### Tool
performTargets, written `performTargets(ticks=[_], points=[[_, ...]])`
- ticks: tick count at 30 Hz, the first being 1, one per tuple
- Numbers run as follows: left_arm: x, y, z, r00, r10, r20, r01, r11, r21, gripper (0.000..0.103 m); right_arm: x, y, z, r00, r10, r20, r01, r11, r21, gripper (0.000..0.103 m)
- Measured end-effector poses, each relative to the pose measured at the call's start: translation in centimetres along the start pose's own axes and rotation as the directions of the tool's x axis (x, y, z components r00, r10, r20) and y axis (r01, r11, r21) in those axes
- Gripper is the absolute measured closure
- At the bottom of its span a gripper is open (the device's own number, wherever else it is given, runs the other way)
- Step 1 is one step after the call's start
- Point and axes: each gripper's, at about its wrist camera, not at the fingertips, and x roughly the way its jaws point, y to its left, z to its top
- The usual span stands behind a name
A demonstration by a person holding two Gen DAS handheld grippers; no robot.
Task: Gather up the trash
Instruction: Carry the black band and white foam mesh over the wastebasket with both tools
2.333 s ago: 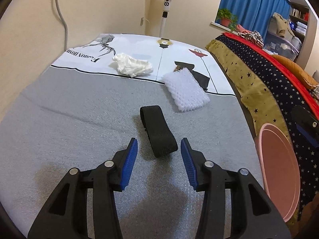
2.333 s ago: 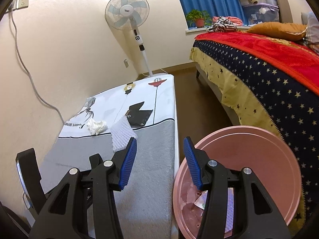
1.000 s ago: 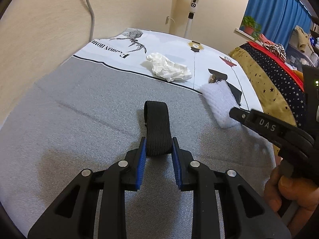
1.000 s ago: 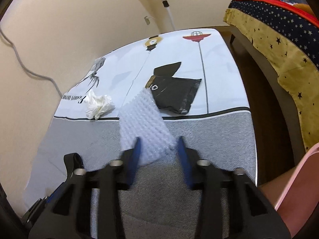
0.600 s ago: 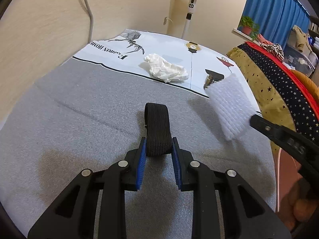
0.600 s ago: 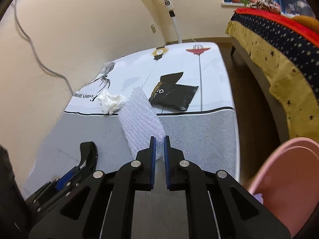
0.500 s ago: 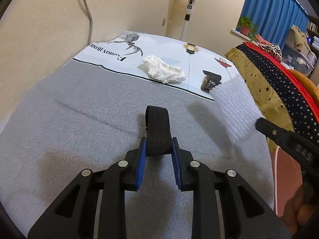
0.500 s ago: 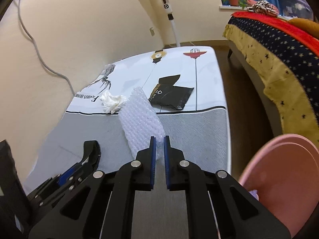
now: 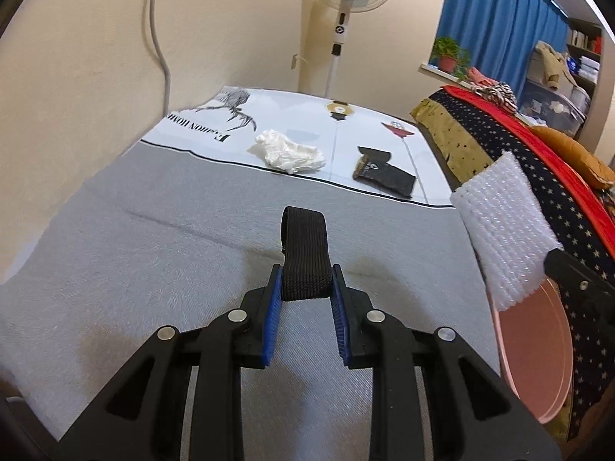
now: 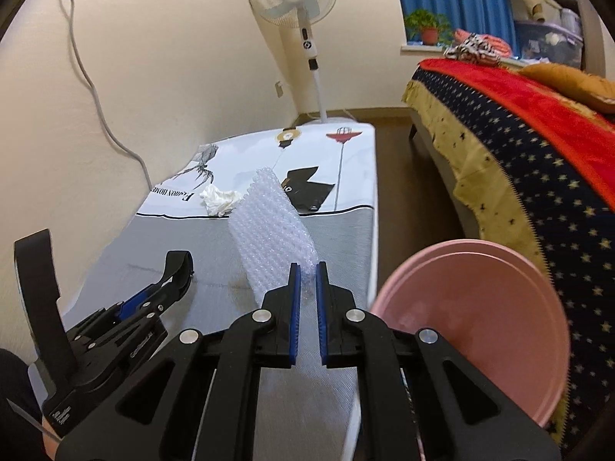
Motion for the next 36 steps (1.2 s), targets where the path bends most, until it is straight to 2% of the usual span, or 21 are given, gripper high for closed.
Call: performTargets(ticks=[13, 36], points=[[-3.0, -1.7, -1.0, 0.999, -0.033, 0.037, 0.030, 0.997, 0.077, 0.079, -5.2, -0.6, -1.6, 0.998, -0.035, 0.048, 0.034, 0.999, 0.011, 0.095], [-4.6, -5.1, -1.5, 0.985, -0.154, 0.078, 0.141, 0.977, 0.159, 0.079, -8.6, -2.1, -1.4, 0.985, -0.140, 0.104, 0.137, 0.990, 0.037, 0.095]])
